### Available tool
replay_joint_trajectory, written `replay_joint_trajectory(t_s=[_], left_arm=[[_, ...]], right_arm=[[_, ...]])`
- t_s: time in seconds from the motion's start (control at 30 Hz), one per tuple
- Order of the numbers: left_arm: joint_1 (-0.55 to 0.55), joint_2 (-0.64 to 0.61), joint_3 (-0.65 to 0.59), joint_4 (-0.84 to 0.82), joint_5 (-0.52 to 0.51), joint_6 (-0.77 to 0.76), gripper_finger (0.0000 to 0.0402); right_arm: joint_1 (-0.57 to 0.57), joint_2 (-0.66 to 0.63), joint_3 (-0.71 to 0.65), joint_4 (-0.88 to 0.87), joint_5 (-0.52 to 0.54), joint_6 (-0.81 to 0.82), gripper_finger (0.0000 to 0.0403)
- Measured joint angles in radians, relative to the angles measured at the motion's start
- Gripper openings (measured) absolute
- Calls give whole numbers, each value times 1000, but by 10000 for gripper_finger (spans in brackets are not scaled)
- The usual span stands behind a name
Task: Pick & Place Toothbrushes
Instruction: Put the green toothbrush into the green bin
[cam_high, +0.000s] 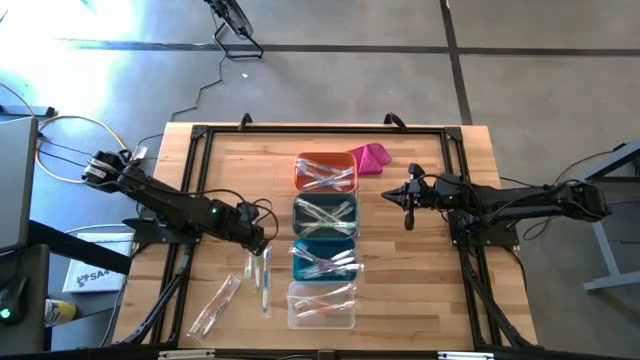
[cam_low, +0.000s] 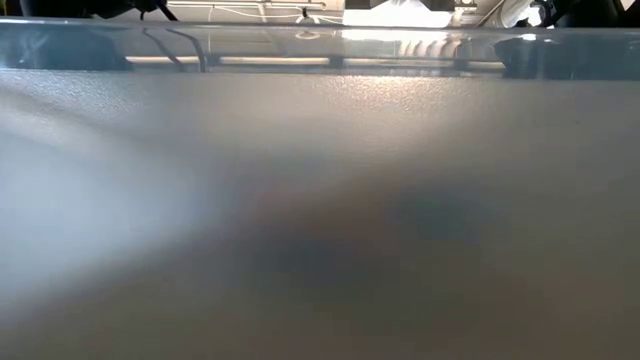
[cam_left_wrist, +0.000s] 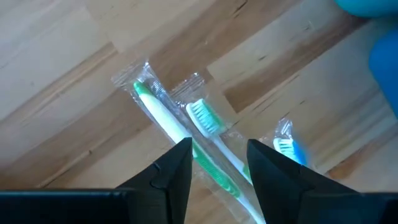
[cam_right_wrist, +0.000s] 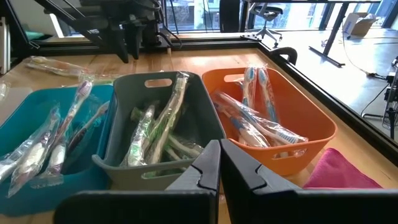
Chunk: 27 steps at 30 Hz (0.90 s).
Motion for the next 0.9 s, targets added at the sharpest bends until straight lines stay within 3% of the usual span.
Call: replay_joint_trajectory(t_s=[0.4,0.9], left_arm=[[-1,26,0,-36,2,-4,134],[0,109,0,-35,90,-4,120]], right_arm=[[0,0,0,0,0,0,4],[0,0,0,0,0,0,4]])
